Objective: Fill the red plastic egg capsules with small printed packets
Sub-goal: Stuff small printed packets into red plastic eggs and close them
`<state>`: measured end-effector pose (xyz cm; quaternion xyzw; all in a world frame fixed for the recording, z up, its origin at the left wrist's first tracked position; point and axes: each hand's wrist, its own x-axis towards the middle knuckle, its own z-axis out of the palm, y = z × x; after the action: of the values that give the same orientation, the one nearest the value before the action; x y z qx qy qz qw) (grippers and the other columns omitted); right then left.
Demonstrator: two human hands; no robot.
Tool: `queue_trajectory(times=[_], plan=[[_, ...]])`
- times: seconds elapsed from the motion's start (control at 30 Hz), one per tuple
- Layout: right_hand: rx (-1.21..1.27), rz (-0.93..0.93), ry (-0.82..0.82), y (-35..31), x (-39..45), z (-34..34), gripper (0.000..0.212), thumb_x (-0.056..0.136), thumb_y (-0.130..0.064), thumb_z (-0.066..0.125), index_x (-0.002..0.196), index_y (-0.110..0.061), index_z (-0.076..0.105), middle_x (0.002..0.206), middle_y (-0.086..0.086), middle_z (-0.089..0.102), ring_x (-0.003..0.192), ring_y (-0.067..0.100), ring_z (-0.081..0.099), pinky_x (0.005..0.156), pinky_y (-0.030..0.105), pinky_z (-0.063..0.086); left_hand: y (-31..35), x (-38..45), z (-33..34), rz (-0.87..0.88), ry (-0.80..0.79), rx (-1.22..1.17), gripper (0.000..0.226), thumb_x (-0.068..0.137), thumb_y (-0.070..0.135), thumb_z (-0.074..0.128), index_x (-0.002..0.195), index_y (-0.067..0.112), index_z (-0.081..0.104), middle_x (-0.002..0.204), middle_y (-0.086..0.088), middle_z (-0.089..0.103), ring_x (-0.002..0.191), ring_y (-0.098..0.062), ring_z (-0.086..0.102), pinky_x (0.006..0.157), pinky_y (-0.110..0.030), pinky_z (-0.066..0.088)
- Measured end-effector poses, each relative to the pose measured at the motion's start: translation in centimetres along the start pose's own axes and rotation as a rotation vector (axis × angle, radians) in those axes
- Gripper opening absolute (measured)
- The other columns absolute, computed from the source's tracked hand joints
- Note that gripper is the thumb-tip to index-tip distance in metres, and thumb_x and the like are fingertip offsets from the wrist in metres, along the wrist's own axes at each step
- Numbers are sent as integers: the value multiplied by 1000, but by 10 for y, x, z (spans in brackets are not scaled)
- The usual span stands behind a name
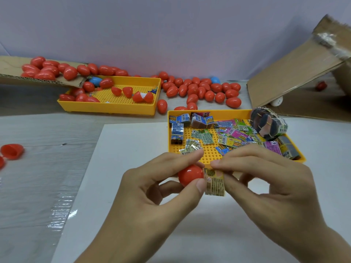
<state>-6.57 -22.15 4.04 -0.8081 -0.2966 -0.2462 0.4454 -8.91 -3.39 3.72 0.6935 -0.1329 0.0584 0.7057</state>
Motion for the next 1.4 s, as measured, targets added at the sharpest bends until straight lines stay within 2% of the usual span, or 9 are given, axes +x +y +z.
queue_trajectory(times=[0.1,0.2,0.4,0.53,0.7,1.0,1.17,1.33,1.4], plan=[[-3,3,-17,1,0,-2,10,85,-20,67,92,-18,74,91,-2,68,84,10,65,57,21,49,0,0,0,-5,0,2,40,73,26,73,113,30,75,101,-3,73,88,-22,71,75,-25,57],[-8,36,-113,3,0,-2,17,87,-27,62,95,-19,74,91,-11,67,86,3,64,64,22,50,-1,-1,0,-19,-11,3,40,73,27,73,113,31,75,101,-2,73,87,-20,70,76,-24,57],[-4,37,-107,3,0,-2,16,86,-24,63,100,-25,70,93,-22,64,82,-3,62,57,21,48,-1,-1,1,-42,-30,8,40,72,31,72,112,32,75,101,-2,72,88,-21,71,75,-23,56],[-29,19,-132,3,-1,-1,16,87,-23,63,98,-21,73,92,-19,66,86,1,63,61,22,48,-1,-1,2,-40,-32,13,39,72,31,71,111,34,75,101,-2,71,86,-20,70,74,-23,57],[58,66,-77,-1,1,-2,16,86,-27,62,100,-28,70,86,-20,65,76,-1,62,52,17,47,-1,-2,1,-41,-40,29,40,72,33,72,113,35,74,105,-2,70,93,-24,70,74,-26,59],[27,28,-61,0,-1,0,13,86,-17,63,93,-18,74,80,-8,68,73,6,62,48,25,45,-4,-2,1,-27,-32,42,39,73,34,72,112,36,74,103,0,69,88,-22,70,75,-24,58],[15,-11,-61,-2,0,0,9,87,-16,67,92,-17,74,86,-8,69,75,9,64,48,22,45,-7,-2,2,18,-20,67,37,76,29,73,113,34,74,103,-2,68,90,-24,69,75,-28,59],[50,53,-72,-2,0,-2,14,84,-17,67,95,-21,74,90,-6,69,80,11,66,48,23,47,-7,-2,3,105,22,107,38,78,26,70,115,34,73,101,1,63,85,-23,67,72,-25,59],[126,155,-87,-2,0,-1,18,82,-16,69,96,-25,75,88,-11,70,79,12,68,48,26,50,-7,-2,4,141,37,134,39,79,26,69,116,35,72,101,4,60,83,-23,66,72,-25,60]])
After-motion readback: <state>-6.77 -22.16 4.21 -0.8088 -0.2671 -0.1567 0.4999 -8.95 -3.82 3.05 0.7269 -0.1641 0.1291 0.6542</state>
